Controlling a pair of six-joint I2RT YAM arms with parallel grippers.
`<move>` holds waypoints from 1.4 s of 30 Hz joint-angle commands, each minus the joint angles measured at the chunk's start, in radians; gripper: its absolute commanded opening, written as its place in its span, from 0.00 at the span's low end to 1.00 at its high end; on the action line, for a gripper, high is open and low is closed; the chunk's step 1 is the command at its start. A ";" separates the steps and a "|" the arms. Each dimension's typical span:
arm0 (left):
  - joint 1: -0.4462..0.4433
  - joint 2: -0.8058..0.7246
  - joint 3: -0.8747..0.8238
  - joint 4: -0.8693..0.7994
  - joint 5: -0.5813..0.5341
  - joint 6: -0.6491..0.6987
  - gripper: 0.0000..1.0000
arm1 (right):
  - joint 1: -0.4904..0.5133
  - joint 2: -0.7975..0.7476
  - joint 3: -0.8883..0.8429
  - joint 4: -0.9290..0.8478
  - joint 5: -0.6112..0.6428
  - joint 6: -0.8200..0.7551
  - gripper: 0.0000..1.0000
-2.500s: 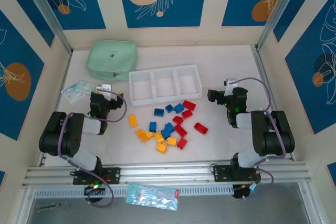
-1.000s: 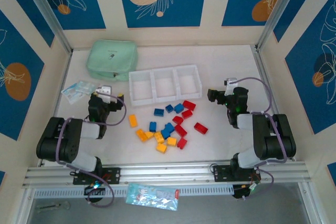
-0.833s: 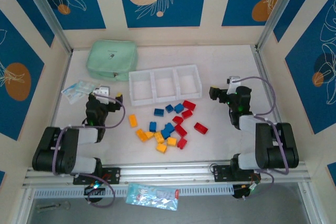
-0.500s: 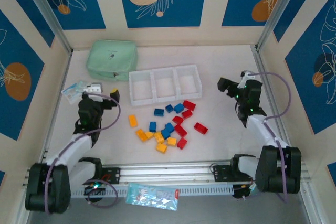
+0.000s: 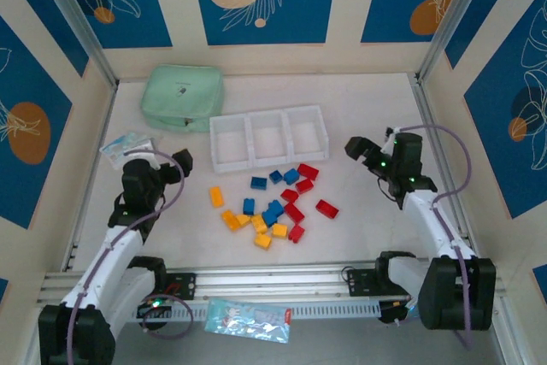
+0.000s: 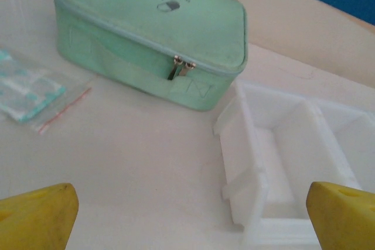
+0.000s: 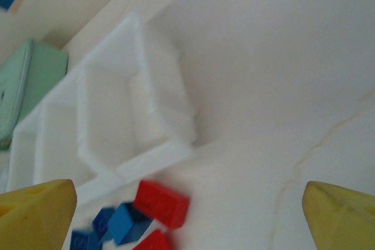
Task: Sort the legos into containers by color
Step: Pick up the lego from the center of the table.
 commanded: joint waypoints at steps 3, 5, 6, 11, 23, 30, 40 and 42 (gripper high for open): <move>0.001 0.030 0.154 -0.382 0.078 -0.109 0.99 | 0.179 0.031 0.083 -0.151 0.001 -0.096 0.99; -0.004 0.046 0.172 -0.457 0.116 -0.123 0.99 | 0.230 0.053 0.100 -0.182 0.000 -0.111 0.99; -0.010 0.053 0.177 -0.489 0.132 -0.142 0.99 | 0.257 0.063 0.109 -0.201 0.017 -0.105 0.99; -0.125 0.106 0.187 -0.570 0.222 -0.168 0.99 | 0.392 0.106 0.115 -0.208 0.003 -0.076 0.99; -0.421 0.330 0.293 -0.734 -0.008 -0.181 1.00 | 0.660 0.196 0.132 -0.160 0.045 0.023 0.99; -0.468 0.506 0.381 -0.758 -0.068 -0.148 0.91 | 0.719 0.267 0.174 -0.148 0.095 0.031 0.99; -0.501 0.721 0.468 -0.717 -0.123 -0.131 0.76 | 0.747 0.310 0.214 -0.128 0.112 0.034 0.99; -0.501 0.749 0.470 -0.715 -0.149 -0.141 0.73 | 0.749 0.312 0.217 -0.126 0.112 0.033 0.99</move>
